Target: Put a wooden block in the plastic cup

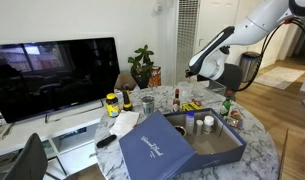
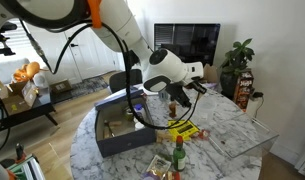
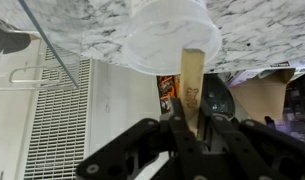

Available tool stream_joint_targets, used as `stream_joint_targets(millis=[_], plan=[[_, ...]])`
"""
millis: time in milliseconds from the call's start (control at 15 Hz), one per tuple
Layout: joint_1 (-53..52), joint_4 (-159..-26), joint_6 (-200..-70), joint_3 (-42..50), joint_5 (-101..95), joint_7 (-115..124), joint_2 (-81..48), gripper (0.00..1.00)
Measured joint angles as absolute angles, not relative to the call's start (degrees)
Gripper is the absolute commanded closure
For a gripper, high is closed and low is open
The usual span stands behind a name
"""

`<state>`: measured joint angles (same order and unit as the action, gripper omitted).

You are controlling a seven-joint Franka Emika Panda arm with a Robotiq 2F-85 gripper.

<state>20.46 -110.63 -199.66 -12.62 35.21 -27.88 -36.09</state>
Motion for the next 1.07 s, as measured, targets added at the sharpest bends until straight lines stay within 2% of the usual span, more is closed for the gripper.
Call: stream_joint_targets(millis=[133, 267, 333, 400, 533, 800, 1000, 1067], plan=[[18.7, -108.6, -199.4, -10.6, 33.1, -25.4, -37.0, 0.96], [14.5, -107.4, -198.5, -4.1, 27.4, -17.5, -37.6, 0.96], [12.7, -106.8, -198.5, -1.3, 25.5, -14.5, -38.1, 0.89], [11.0, -106.1, -198.4, 1.3, 24.2, -12.1, -38.9, 0.57], [9.3, -104.2, -197.5, 3.7, 24.9, -11.4, -40.4, 0.50], [7.1, -102.3, -194.2, 6.5, 21.0, -5.2, -41.6, 0.19], [7.0, -102.3, -194.0, 6.0, 18.5, -2.3, -40.9, 0.00], [8.6, -102.9, -194.1, 3.3, 16.6, -2.2, -39.9, 0.15]])
